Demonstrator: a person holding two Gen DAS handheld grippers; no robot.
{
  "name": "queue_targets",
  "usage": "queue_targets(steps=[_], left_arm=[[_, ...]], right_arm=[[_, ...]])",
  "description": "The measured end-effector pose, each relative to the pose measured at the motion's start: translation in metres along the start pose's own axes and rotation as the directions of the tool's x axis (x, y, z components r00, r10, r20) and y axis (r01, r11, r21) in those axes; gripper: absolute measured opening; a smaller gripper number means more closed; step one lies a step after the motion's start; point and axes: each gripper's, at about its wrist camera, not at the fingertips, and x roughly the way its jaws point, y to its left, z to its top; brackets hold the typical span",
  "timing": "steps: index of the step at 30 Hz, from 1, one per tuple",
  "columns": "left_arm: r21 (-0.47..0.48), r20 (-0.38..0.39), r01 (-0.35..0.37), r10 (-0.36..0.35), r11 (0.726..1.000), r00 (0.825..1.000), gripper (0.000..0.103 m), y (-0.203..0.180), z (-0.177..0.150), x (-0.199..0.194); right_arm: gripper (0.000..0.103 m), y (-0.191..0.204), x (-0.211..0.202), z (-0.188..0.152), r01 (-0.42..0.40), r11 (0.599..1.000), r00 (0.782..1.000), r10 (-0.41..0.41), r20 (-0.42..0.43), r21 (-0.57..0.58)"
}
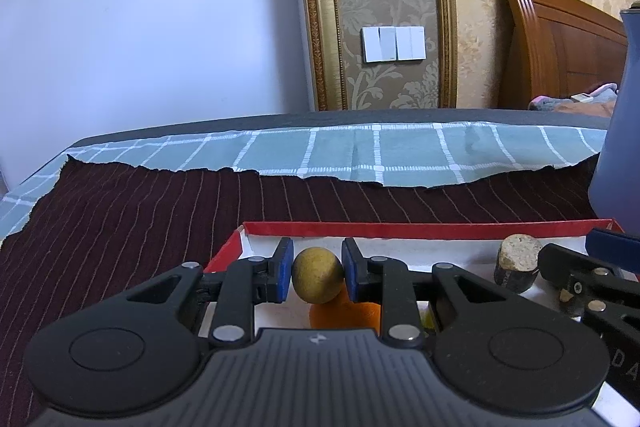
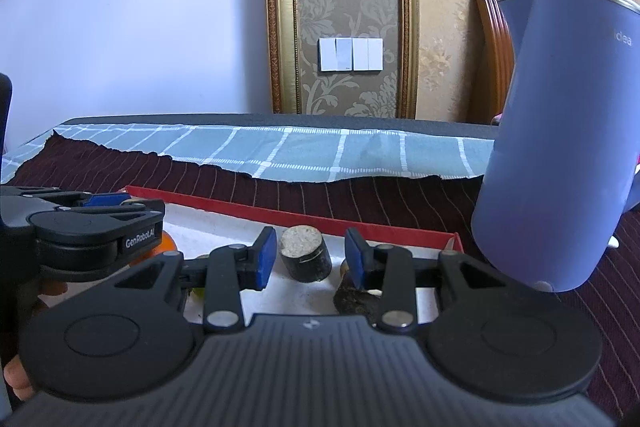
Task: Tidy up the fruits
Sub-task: 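Open the left tool to drop the pale yellow fruit into the tray, then lift both tools away and move them to the chunks beside the tray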
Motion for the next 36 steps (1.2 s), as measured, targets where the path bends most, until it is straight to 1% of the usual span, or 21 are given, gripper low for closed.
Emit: queue_targets(steps=[4, 5, 7, 8, 9, 10, 11, 12, 14, 17, 23, 28, 30, 34, 35, 36], left_arm=[[-0.001, -0.001, -0.010, 0.010, 1.000, 1.000, 0.026, 0.000, 0.000, 0.001], [-0.001, 0.000, -0.012, 0.012, 1.000, 1.000, 0.026, 0.000, 0.000, 0.000], [-0.002, -0.003, -0.013, 0.013, 1.000, 1.000, 0.029, 0.000, 0.000, 0.001], [-0.003, -0.005, -0.012, 0.012, 1.000, 1.000, 0.033, 0.001, 0.000, 0.001], [-0.005, -0.006, -0.012, 0.012, 1.000, 1.000, 0.043, 0.001, 0.000, 0.001], [-0.008, -0.001, -0.015, 0.015, 1.000, 1.000, 0.049, 0.001, 0.000, 0.000], [-0.008, 0.009, -0.020, 0.020, 1.000, 1.000, 0.062, 0.002, 0.001, -0.002], [-0.008, 0.024, -0.028, 0.028, 1.000, 0.999, 0.071, 0.002, 0.001, -0.004], [0.002, 0.062, -0.048, 0.048, 0.999, 0.997, 0.074, 0.000, 0.000, -0.009], [0.041, 0.088, -0.078, 0.074, 0.996, 0.993, 0.075, -0.007, -0.002, -0.013], [0.057, 0.086, -0.081, 0.075, 0.995, 0.993, 0.075, -0.009, -0.005, -0.015], [0.043, 0.086, -0.079, 0.075, 0.996, 0.994, 0.075, -0.004, -0.008, -0.021], [0.031, 0.084, -0.086, 0.083, 0.996, 0.993, 0.075, -0.002, -0.008, -0.025], [-0.011, 0.084, -0.109, 0.109, 0.994, 0.990, 0.075, 0.009, -0.009, -0.044], [-0.025, 0.086, -0.105, 0.107, 0.994, 0.991, 0.075, 0.014, -0.011, -0.051], [-0.034, 0.088, -0.096, 0.099, 0.995, 0.991, 0.079, 0.017, -0.013, -0.057]], right_arm=[[0.036, -0.001, -0.001, -0.001, 0.005, 1.000, 1.000, -0.005, 0.006, 0.001], [0.037, -0.001, -0.001, -0.001, 0.004, 1.000, 1.000, -0.004, 0.007, 0.004], [0.044, -0.003, -0.001, -0.001, 0.006, 1.000, 1.000, -0.006, 0.011, 0.012], [0.054, -0.003, -0.002, -0.001, 0.009, 1.000, 1.000, -0.010, 0.017, 0.014], [0.066, -0.004, -0.003, -0.001, 0.013, 1.000, 1.000, -0.014, 0.024, 0.014], [0.073, -0.004, -0.005, -0.001, 0.023, 1.000, 0.999, -0.023, 0.035, 0.013], [0.085, -0.004, -0.007, -0.002, 0.033, 0.999, 0.998, -0.033, 0.048, 0.012], [0.093, -0.004, -0.009, -0.002, 0.043, 0.999, 0.997, -0.044, 0.066, 0.009], [0.101, -0.004, -0.015, -0.001, 0.059, 0.998, 0.994, -0.060, 0.096, 0.006], [0.103, -0.008, -0.020, -0.001, 0.052, 0.998, 0.992, -0.055, 0.113, 0.030], [0.103, -0.021, -0.027, -0.007, 0.040, 0.992, 0.993, -0.052, 0.103, 0.119], [0.103, -0.026, -0.029, -0.013, 0.064, 0.984, 0.993, -0.079, 0.082, 0.168], [0.103, -0.027, -0.031, -0.016, 0.064, 0.982, 0.995, -0.077, 0.071, 0.176], [0.103, -0.027, -0.039, -0.021, 0.089, 0.985, 0.991, -0.102, 0.084, 0.146], [0.103, -0.028, -0.041, -0.023, 0.093, 0.985, 0.991, -0.106, 0.087, 0.144], [0.103, -0.030, -0.043, -0.024, 0.090, 0.984, 0.991, -0.105, 0.088, 0.155]])
